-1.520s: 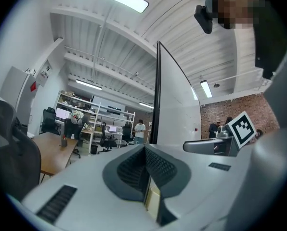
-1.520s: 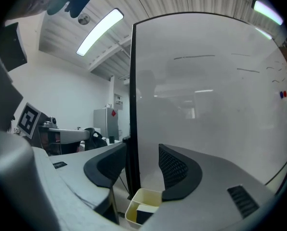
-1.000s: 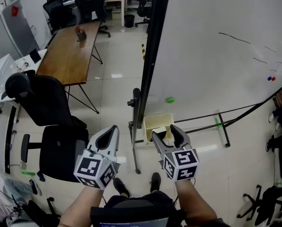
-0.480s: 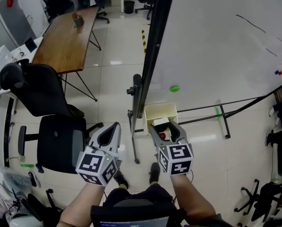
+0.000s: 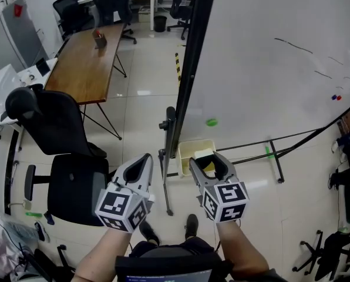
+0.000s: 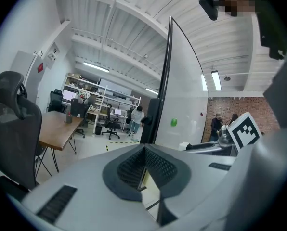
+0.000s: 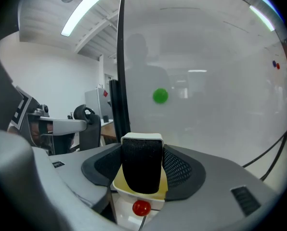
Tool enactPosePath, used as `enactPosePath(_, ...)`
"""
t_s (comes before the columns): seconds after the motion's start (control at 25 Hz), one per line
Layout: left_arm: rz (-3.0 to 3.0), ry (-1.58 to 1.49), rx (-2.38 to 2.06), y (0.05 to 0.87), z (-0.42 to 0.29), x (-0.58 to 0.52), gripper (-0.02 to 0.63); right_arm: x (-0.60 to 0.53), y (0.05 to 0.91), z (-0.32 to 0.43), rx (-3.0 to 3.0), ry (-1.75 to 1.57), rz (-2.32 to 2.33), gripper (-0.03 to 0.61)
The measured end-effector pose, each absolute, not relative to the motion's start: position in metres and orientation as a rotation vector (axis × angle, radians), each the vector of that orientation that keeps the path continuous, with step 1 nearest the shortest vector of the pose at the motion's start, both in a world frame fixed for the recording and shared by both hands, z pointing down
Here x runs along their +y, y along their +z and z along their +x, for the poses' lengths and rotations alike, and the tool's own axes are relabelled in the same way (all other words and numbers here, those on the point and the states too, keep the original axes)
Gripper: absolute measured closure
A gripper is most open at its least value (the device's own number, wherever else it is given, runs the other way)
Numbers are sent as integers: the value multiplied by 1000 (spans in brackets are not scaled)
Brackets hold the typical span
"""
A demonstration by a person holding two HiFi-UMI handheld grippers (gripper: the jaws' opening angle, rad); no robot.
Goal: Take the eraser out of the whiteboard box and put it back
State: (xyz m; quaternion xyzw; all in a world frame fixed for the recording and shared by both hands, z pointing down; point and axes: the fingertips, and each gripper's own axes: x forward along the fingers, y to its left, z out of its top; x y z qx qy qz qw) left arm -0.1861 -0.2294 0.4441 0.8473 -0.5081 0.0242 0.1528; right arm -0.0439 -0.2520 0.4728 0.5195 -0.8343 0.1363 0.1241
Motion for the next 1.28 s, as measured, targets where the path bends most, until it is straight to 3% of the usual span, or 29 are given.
enactPosePath(0.56,2649,-111,-1559,277,-189,-206,578,-222,277,-40,-2752,111,1481,304)
enactPosePath(1.28,2686,-123,-1536,252,-180,-194,581,-210,248,-43,-2844,81,1420,307)
